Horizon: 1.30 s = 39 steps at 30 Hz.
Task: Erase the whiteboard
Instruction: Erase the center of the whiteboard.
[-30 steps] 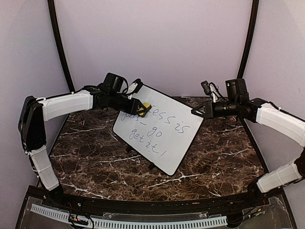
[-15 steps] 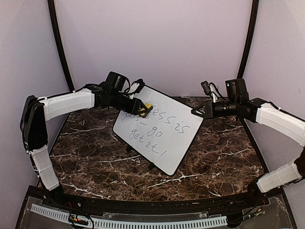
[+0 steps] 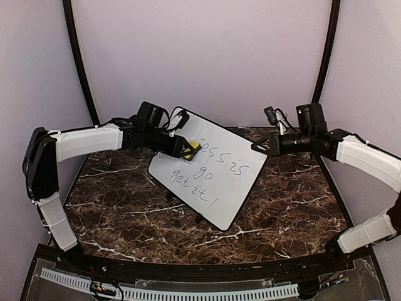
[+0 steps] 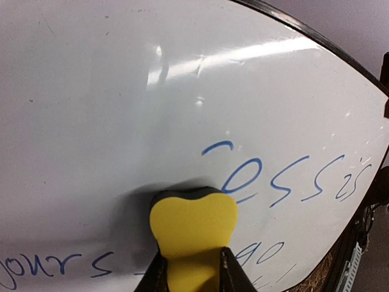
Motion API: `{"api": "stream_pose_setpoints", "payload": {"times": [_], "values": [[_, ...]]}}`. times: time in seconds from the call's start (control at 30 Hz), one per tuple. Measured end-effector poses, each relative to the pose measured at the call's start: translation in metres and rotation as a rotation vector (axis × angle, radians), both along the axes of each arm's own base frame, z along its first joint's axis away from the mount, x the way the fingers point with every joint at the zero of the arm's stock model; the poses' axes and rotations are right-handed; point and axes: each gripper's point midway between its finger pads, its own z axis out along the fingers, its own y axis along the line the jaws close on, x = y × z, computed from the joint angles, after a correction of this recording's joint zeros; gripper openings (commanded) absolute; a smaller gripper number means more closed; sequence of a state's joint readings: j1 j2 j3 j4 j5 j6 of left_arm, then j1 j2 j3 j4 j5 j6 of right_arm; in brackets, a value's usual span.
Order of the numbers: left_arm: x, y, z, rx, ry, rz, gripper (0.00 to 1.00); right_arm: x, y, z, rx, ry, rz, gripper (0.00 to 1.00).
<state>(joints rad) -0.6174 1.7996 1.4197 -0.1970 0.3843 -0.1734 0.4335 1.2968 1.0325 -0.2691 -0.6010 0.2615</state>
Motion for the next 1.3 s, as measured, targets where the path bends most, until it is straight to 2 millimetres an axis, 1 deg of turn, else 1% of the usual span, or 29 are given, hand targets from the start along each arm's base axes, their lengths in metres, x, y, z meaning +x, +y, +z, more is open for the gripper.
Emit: {"api": "stream_pose_setpoints", "payload": {"times": [0.13,0.23,0.43,0.5,0.57,0.73,0.8,0.87,1.13,1.2,1.3], "values": [[-0.015,0.003,-0.014,0.007,0.036,-0.006,0.12,0.000,0.000,0.000,0.000,0.000,0.000,0.00],[-0.022,0.005,-0.021,0.014,0.051,-0.007,0.12,0.000,0.000,0.000,0.000,-0.002,0.002,0.00],[-0.021,0.004,-0.019,0.018,0.051,-0.006,0.12,0.000,0.000,0.000,0.000,-0.003,0.001,0.00],[-0.018,0.001,-0.016,0.025,0.051,-0.008,0.12,0.000,0.000,0.000,0.000,-0.002,0.000,0.00],[-0.011,-0.004,-0.007,0.023,0.037,-0.013,0.12,0.001,0.000,0.000,-0.002,-0.001,-0.004,0.00],[0.011,-0.019,0.024,-0.007,-0.037,-0.019,0.12,0.001,-0.001,0.000,-0.003,-0.002,-0.005,0.00],[0.016,-0.023,0.031,-0.015,-0.052,-0.020,0.12,0.001,-0.001,0.000,-0.003,-0.002,-0.005,0.00],[0.018,-0.025,0.032,-0.017,-0.056,-0.021,0.12,0.001,-0.001,-0.001,-0.004,-0.001,-0.006,0.00],[0.017,-0.024,0.028,-0.017,-0.061,-0.024,0.12,0.001,-0.001,-0.001,-0.004,0.000,-0.006,0.00],[0.011,-0.019,0.023,-0.013,-0.055,-0.023,0.12,0.001,0.000,-0.001,-0.003,-0.001,-0.004,0.00],[-0.002,-0.010,0.006,0.008,-0.023,-0.023,0.12,0.000,0.000,0.000,-0.001,-0.003,0.000,0.00]]}}
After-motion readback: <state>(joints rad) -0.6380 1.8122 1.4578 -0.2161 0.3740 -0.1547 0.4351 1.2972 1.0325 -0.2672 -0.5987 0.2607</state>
